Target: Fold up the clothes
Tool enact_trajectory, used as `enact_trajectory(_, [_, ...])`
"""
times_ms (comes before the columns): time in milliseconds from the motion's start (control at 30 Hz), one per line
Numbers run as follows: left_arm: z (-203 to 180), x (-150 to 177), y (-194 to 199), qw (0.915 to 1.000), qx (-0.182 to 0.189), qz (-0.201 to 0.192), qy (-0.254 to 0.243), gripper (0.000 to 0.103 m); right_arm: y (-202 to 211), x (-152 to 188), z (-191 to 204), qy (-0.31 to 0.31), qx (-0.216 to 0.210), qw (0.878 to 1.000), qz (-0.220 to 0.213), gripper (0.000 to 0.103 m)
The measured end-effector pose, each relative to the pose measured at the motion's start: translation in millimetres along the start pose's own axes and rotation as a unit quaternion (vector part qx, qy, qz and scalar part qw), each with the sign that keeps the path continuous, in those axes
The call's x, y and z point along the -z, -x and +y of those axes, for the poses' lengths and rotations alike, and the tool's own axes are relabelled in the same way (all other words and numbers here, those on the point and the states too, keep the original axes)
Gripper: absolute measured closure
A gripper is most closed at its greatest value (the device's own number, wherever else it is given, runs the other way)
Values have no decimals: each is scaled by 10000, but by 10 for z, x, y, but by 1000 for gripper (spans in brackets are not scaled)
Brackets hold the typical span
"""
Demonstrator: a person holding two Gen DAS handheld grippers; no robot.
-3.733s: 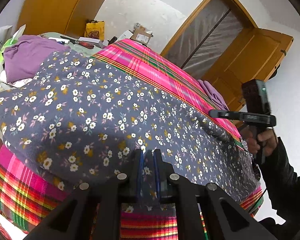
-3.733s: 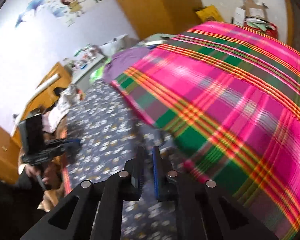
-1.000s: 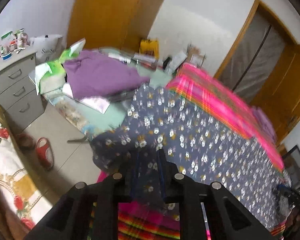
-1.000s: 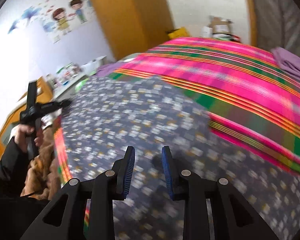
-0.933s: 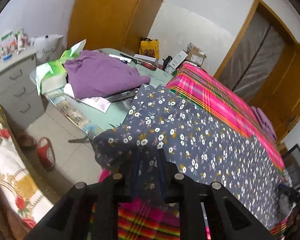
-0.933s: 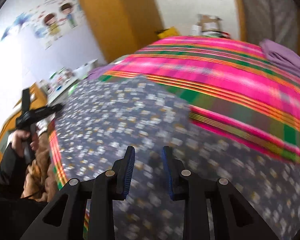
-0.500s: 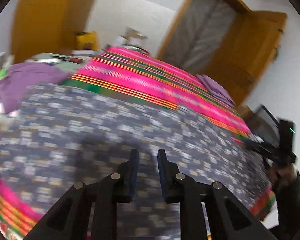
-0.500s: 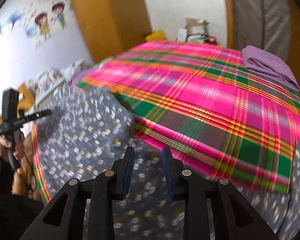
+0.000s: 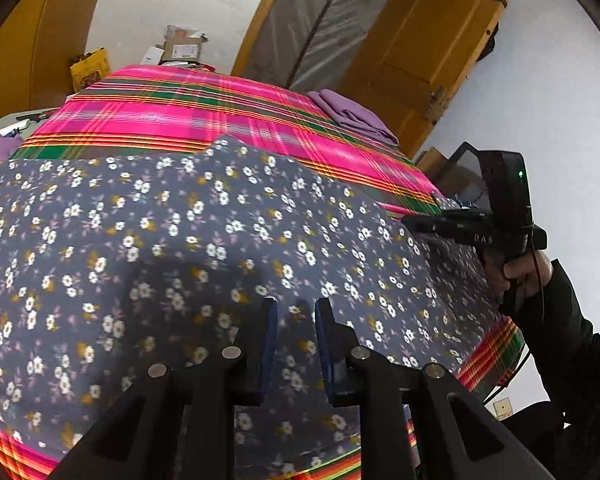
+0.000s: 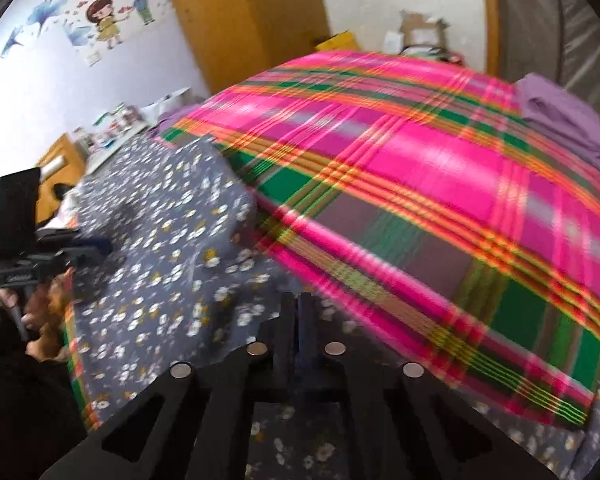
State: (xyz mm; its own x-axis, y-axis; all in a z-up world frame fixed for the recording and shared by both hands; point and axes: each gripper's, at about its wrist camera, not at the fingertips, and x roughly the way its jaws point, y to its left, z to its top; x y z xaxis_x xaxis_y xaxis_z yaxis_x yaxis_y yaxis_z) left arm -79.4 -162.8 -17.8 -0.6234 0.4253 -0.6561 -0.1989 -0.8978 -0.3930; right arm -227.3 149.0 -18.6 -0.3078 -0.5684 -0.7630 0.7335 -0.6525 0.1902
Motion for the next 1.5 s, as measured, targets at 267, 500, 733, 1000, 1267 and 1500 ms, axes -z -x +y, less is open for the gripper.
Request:
enact_trajectory(267, [-264,-58,-53,9992,289,45,-288,84,552,257,-224,-874,1037,9892,-551,91])
enact_trajectory(500, [-535,-73,-297,9959,595,306,-610,84,1220,880,-471,-1688,2555,9487,-791,69])
enact_trajectory(733, [-744,-48,-382,9926,722,406,-883,84,1352,1170,-469,-2173,2904,9282,-828,69])
enact_trajectory(1000, [-845,-14,-463,9919,757,451,-919,84,1075,978,-438,-1625,3246,9311,-348,69])
enact_trajectory(1267, [-891,1,-468,9908,801,457,-992,84,1000,1000,-534,-1626,3497,9226,-98,96])
enact_trajectory(1500, [-956,-4,-444,9887,930,427,-1098,84,1420,1048,-594,-2127,3347,9132,-933,98])
